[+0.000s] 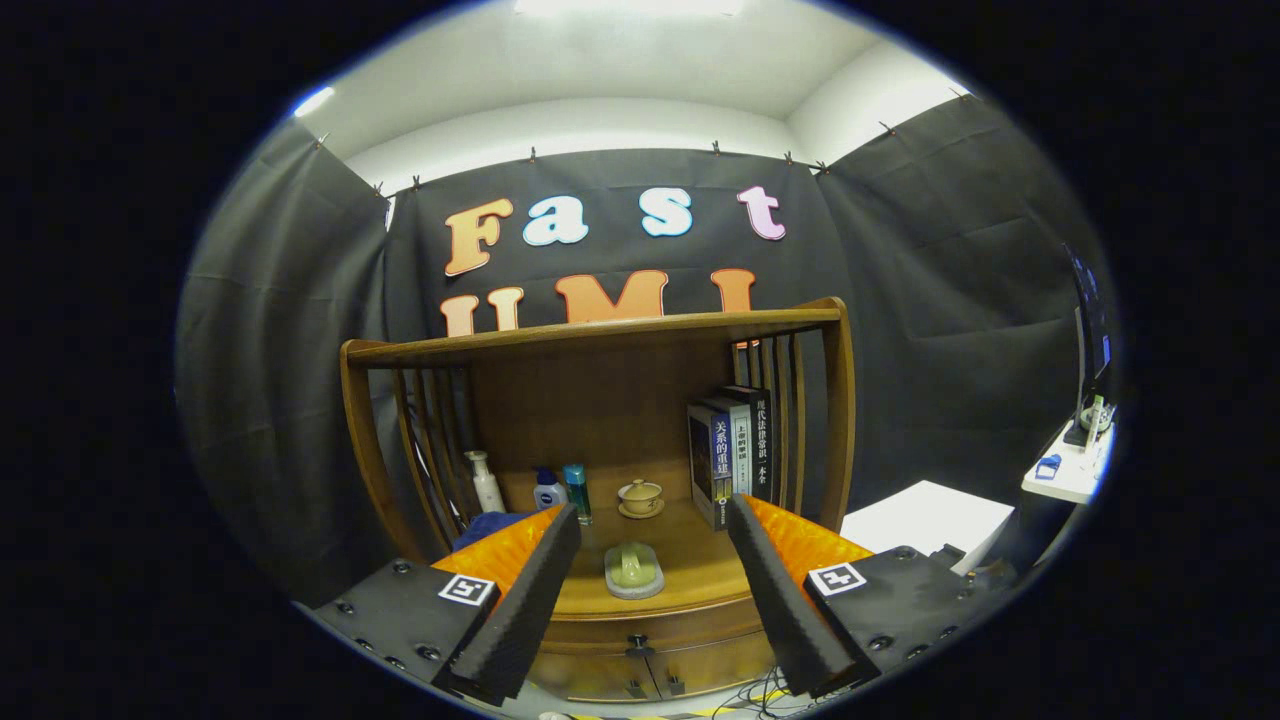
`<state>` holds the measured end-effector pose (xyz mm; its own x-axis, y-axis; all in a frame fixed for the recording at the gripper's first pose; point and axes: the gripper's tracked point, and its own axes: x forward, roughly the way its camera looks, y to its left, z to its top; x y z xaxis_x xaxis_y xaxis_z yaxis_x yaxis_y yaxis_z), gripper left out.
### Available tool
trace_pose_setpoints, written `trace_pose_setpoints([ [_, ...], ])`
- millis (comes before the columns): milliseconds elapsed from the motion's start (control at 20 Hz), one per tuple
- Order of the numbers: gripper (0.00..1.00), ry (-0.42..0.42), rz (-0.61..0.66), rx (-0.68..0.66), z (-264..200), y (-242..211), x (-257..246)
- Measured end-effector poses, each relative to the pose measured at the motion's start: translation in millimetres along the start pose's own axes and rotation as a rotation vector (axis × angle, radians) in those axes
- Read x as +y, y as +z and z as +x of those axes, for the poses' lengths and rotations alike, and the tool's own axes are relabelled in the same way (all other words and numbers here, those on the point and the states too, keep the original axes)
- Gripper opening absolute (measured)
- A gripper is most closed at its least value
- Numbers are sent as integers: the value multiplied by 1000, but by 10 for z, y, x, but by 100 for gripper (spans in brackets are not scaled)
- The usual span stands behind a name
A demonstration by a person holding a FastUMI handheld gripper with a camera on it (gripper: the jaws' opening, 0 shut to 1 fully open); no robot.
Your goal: Pull open the drawer, take out the items inside it, and place them on the countertop above the cabinet.
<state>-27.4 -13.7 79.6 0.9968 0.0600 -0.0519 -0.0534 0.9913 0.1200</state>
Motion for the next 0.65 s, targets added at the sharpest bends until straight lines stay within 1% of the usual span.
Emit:
trace_pose_setpoints([
  [650, 99, -9, -16, 12, 5, -59, -1],
])
